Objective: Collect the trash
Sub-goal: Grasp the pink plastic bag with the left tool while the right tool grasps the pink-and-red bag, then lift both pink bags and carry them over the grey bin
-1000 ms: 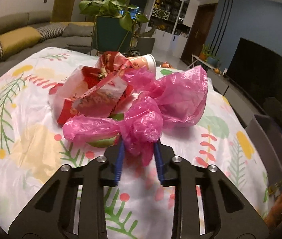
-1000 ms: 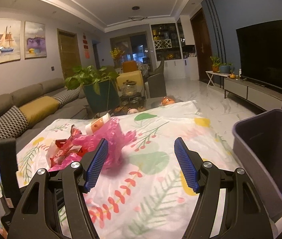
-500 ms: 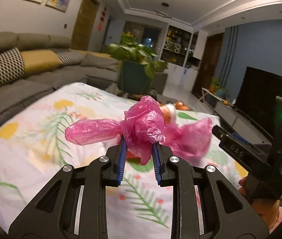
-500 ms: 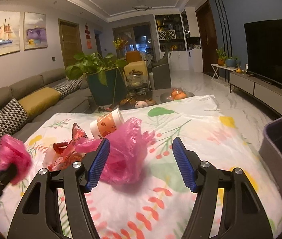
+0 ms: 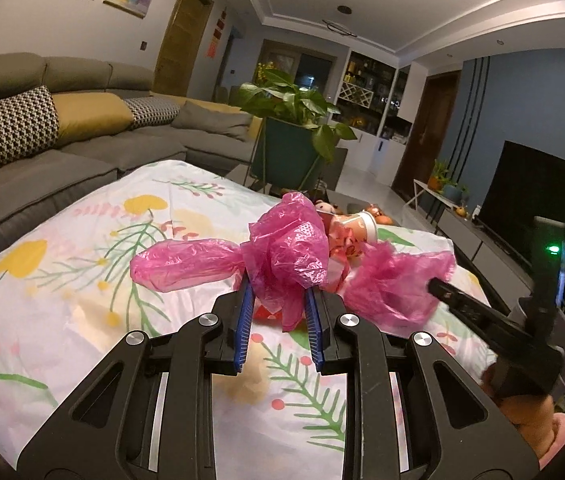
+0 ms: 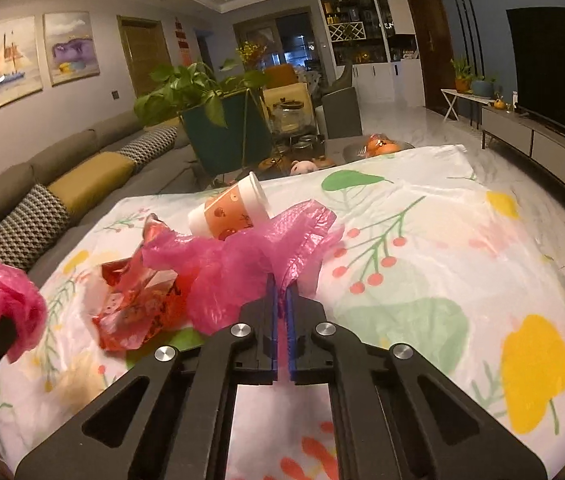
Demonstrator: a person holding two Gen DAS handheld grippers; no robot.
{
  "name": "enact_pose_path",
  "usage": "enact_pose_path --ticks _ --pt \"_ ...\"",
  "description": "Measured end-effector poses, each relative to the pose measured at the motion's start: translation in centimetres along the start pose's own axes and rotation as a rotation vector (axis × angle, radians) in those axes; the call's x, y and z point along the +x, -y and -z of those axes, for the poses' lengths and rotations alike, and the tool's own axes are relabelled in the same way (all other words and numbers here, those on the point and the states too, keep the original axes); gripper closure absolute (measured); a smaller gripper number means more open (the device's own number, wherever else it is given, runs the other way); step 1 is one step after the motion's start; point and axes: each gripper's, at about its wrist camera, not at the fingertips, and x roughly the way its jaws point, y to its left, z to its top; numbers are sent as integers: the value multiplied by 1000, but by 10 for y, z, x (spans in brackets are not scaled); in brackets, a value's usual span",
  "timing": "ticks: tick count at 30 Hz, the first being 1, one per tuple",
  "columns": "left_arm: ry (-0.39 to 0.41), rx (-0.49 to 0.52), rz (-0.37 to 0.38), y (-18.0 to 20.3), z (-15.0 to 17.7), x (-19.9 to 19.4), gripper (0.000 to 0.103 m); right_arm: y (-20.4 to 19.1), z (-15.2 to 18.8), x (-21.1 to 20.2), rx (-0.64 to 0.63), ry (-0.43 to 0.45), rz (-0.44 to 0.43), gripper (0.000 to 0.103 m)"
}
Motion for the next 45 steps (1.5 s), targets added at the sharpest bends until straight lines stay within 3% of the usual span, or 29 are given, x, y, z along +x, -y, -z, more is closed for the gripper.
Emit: enact_pose_path --ticks 10,20,35,45 --pt "5 20 15 19 2 -17 80 24 10 -91 0 136 -7 100" --pt "21 79 86 73 2 -40 80 62 16 -168 3 237 39 100" --pt "9 227 238 202 18 -47 80 140 16 -228 55 313 191 100" --pt "5 309 375 282 32 -44 80 187 13 -242 91 349 309 100"
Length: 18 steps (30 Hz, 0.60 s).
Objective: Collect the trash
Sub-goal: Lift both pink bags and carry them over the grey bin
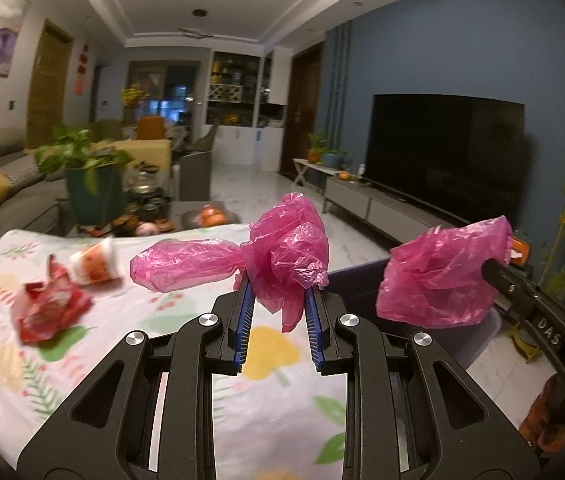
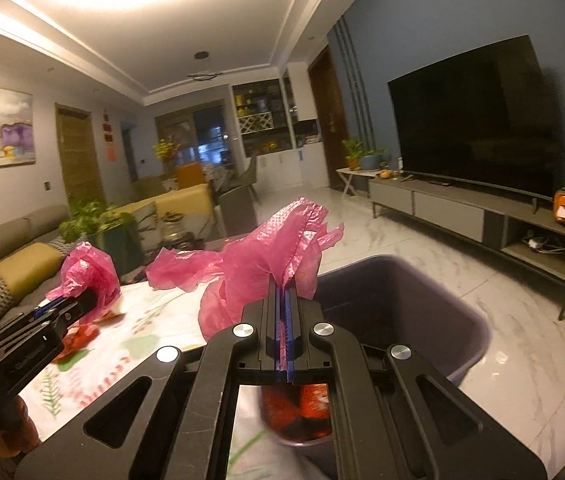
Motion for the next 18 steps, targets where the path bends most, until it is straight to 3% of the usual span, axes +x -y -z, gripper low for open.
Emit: enact_pose_path --ticks 9,18 --pt "-3 16 114 44 1 31 80 31 -4 7 -7 24 104 100" --pt "-16 58 181 68 9 59 80 47 -1 10 14 29 133 100"
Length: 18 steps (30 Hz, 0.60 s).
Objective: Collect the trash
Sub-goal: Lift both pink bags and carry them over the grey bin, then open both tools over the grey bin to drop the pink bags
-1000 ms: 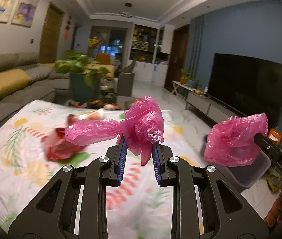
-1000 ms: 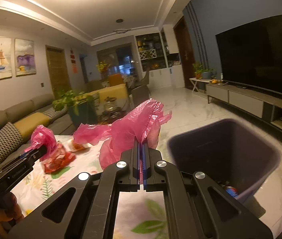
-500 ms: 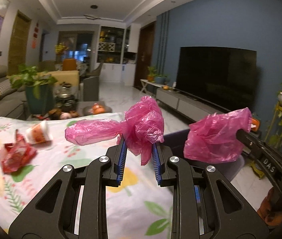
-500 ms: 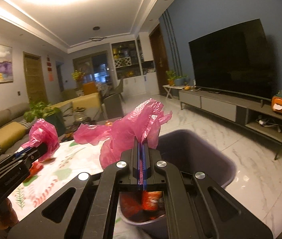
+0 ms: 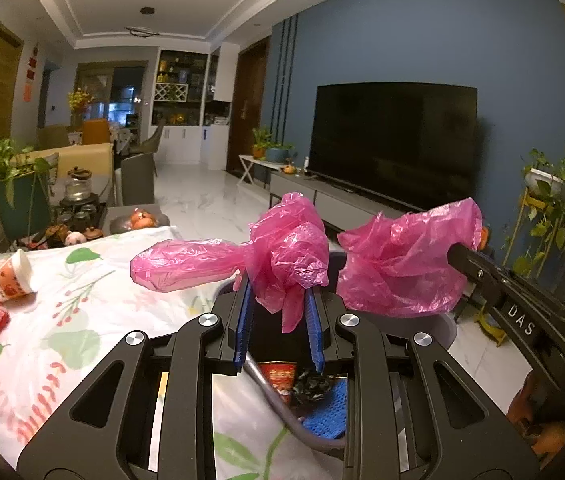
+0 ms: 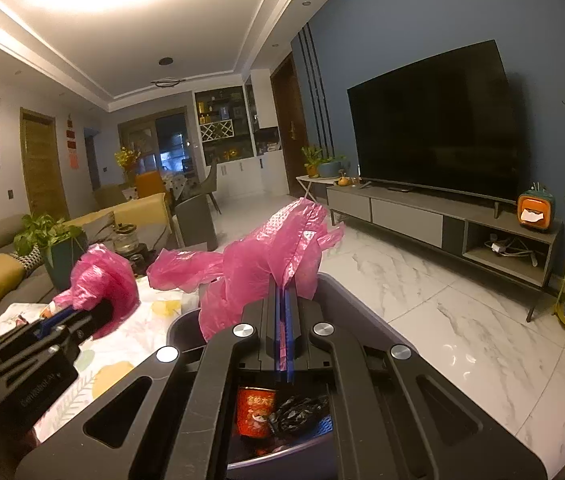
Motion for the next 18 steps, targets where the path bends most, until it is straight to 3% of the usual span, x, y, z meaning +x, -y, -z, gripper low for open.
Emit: enact_pose_path --ticks 18 --pt "-25 19 25 8 8 25 79 -2 -3 6 7 -30 8 100"
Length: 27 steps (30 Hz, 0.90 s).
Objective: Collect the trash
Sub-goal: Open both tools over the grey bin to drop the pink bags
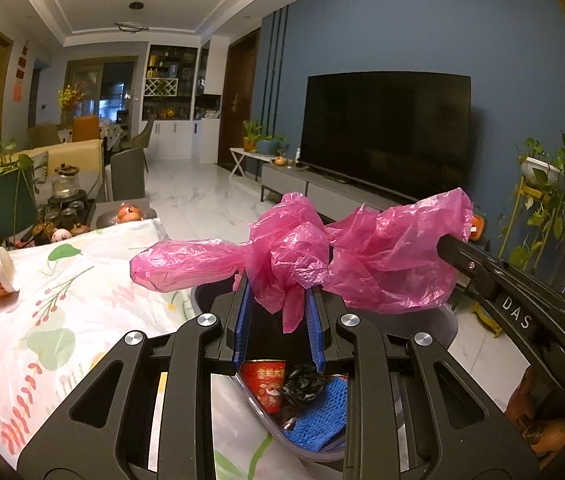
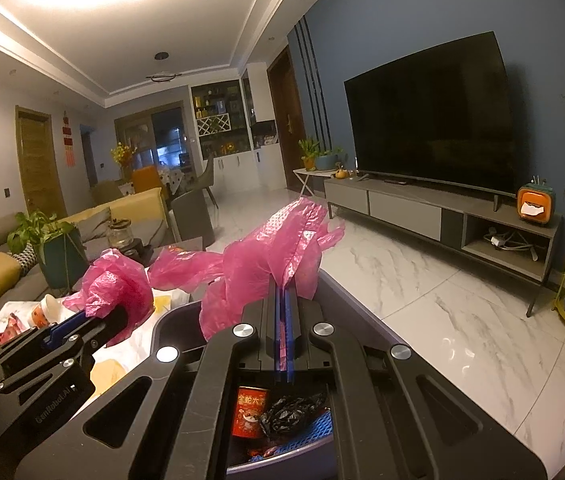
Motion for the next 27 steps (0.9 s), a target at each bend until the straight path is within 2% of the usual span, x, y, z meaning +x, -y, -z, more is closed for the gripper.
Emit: enact_pose_path --ticks 12,15,17,20,21,22,24,27 --pt "-9 16 17 -1 5 15 78 4 -2 9 -4 -27 -16 100" --pt "-15 10 27 -1 7 17 75 5 -2 11 -1 -29 -18 96" --pt "-20 7 27 -2 8 19 71 6 -2 14 3 -35 -16 96" --pt "-21 6 32 -4 9 20 56 8 0 15 10 -37 -11 88" --pt "-18 6 32 -4 10 19 49 9 0 14 15 -34 -9 79" --pt "-12 6 29 -5 10 18 48 10 1 13 19 -30 -9 72" --pt "-12 3 33 -8 12 16 46 12 1 12 23 -24 -6 72" --pt "-5 -4 22 -9 14 12 36 13 1 8 26 -22 -6 69"
